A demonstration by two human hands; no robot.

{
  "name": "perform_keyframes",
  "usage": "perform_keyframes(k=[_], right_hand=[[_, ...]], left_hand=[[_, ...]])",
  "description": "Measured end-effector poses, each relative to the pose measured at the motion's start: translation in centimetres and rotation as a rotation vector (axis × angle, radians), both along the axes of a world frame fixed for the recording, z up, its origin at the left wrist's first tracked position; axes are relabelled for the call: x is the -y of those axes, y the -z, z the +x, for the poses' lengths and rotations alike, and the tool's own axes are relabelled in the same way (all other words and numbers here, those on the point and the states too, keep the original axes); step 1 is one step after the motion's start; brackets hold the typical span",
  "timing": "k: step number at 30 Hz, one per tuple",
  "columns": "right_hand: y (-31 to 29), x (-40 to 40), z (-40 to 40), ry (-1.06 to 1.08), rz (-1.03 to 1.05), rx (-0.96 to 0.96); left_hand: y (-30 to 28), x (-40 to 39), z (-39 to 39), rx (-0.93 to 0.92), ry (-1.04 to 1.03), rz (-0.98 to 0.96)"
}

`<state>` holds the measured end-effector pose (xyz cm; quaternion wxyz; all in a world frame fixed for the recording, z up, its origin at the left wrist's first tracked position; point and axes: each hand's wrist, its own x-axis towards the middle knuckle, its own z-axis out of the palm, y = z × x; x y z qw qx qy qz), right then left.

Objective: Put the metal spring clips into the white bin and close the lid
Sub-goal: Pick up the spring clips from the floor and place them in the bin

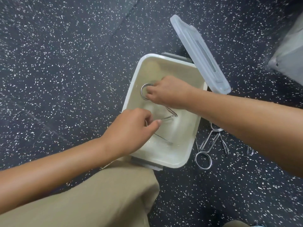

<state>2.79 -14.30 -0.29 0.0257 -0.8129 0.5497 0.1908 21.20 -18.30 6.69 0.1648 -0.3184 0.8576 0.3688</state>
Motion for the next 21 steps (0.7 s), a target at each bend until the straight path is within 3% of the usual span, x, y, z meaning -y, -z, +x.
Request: perform_keyframes(k=[3, 9, 15, 21], right_hand=[[1.9, 0.5, 0.2, -0.074, 0.062, -0.112], [4.1, 0.6, 0.7, 0.101, 0.121, -0.106], [2.4, 0.9, 0.4, 0.145, 0.154, -0.066], [-0.9, -0.7, -1.1, 0.256, 0.046, 0.059]], left_hand=[[-0.1, 0.1, -0.4, 0.008, -0.028, 0.057], [-0.3, 0.4, -1.0, 0.027, -0.049, 0.095], [-0.4, 0.3, -1.8, 0.023, -0.038, 0.094], [-0.5, -0.5, -2.5, 0.009, -0.016, 0.102]])
